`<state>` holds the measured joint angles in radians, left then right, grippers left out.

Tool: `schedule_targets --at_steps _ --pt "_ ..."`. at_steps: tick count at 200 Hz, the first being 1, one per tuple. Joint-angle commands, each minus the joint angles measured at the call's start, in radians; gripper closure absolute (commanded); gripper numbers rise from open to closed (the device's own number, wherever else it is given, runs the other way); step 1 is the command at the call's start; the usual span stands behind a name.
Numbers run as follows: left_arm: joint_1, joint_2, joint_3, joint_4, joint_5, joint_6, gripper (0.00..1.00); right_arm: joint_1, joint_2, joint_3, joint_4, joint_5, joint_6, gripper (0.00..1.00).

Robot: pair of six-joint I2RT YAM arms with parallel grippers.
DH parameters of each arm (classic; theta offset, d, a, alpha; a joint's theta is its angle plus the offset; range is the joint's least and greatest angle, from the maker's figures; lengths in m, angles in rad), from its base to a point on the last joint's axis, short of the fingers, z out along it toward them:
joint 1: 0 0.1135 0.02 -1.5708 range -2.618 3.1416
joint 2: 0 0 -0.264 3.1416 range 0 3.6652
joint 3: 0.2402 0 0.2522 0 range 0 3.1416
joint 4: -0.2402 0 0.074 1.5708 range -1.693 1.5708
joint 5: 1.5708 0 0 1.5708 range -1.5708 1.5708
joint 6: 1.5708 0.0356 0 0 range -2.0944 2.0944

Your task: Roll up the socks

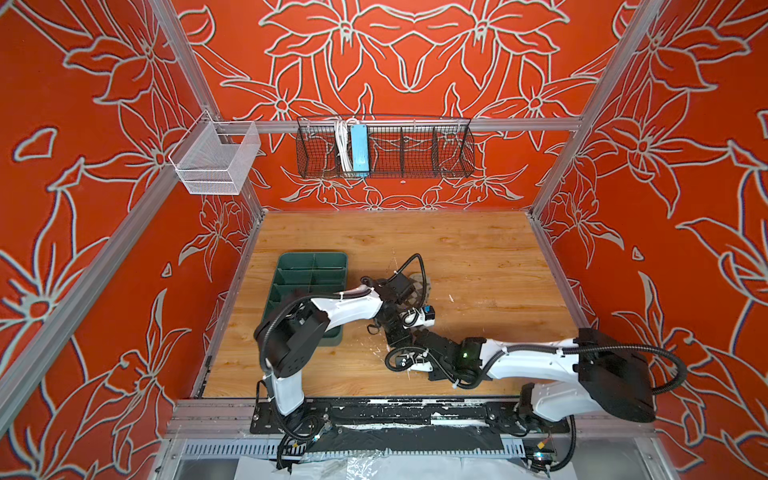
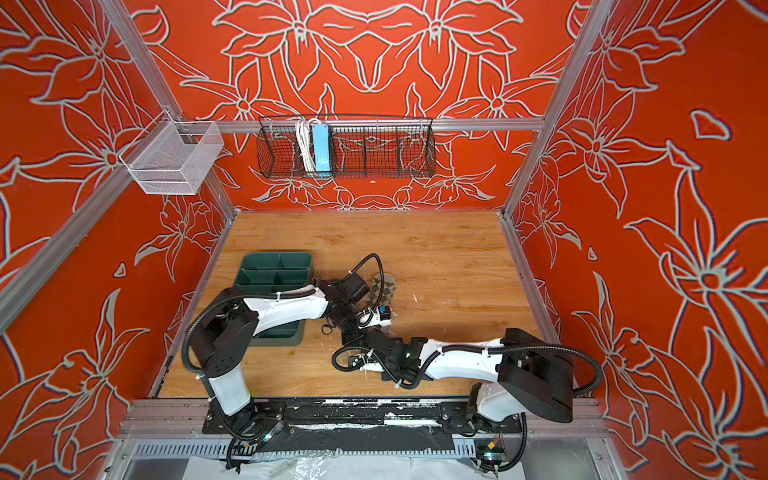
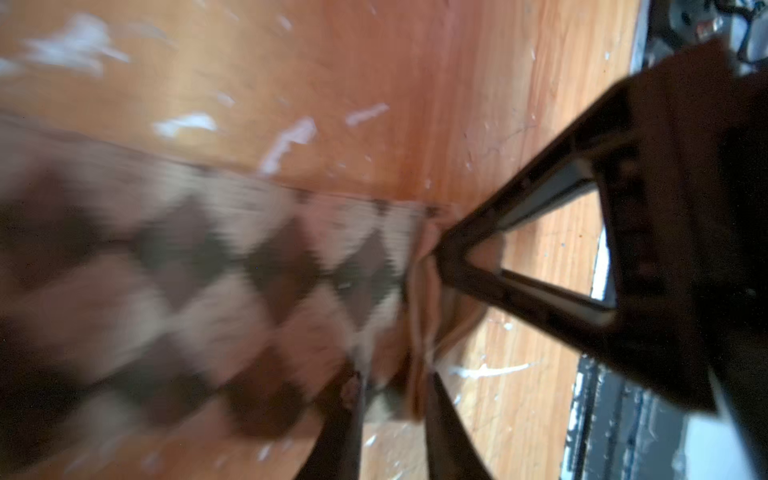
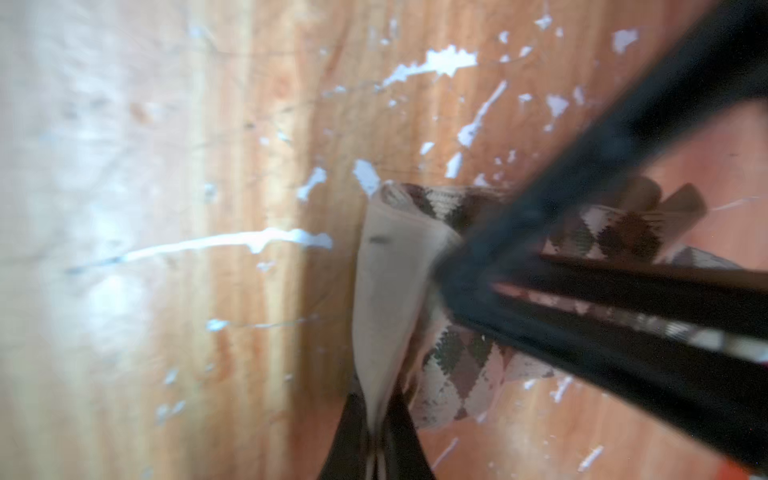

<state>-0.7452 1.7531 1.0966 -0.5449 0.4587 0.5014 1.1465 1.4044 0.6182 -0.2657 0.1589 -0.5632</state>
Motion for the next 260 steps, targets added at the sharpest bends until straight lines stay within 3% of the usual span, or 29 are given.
schedule_targets --at_steps 1,31,76,91,109,125,158,175,209,237,260 --pt "0.01 -0.143 -0.043 0.132 -0.124 -0.021 0.63 -0.023 0.016 -0.003 -0.21 -0.196 0.055 1.0" --pt "0.01 -0.351 -0.128 0.221 -0.293 -0.03 0.6 -0.084 0.019 0.019 -0.224 -0.293 0.067 1.0" --pt "0.009 -0.821 -0.339 0.382 -0.527 0.029 0.58 -0.18 0.037 0.056 -0.261 -0.435 0.043 1.0" --pt "0.009 -0.961 -0.409 0.399 -0.509 0.127 0.56 -0.216 0.042 0.068 -0.282 -0.49 0.026 1.0" --pt "0.004 -1.078 -0.484 0.375 -0.379 0.278 0.56 -0.258 0.062 0.084 -0.297 -0.533 0.015 1.0" --pt "-0.062 -1.126 -0.534 0.326 -0.322 0.422 0.51 -0.289 0.097 0.107 -0.319 -0.571 0.003 1.0" --pt "-0.326 -0.995 -0.621 0.332 -0.517 0.639 0.49 -0.342 0.18 0.155 -0.357 -0.619 -0.017 1.0" --pt "-0.407 -0.875 -0.65 0.407 -0.55 0.673 0.49 -0.369 0.214 0.177 -0.373 -0.639 -0.022 1.0" --pt "-0.441 -0.634 -0.65 0.616 -0.556 0.585 0.5 -0.397 0.245 0.202 -0.392 -0.664 -0.027 1.0" --pt "-0.448 -0.474 -0.624 0.731 -0.578 0.527 0.51 -0.401 0.265 0.212 -0.401 -0.666 -0.028 0.94" --pt "-0.448 -0.36 -0.604 0.829 -0.638 0.476 0.53 -0.404 0.282 0.222 -0.409 -0.669 -0.03 0.93"
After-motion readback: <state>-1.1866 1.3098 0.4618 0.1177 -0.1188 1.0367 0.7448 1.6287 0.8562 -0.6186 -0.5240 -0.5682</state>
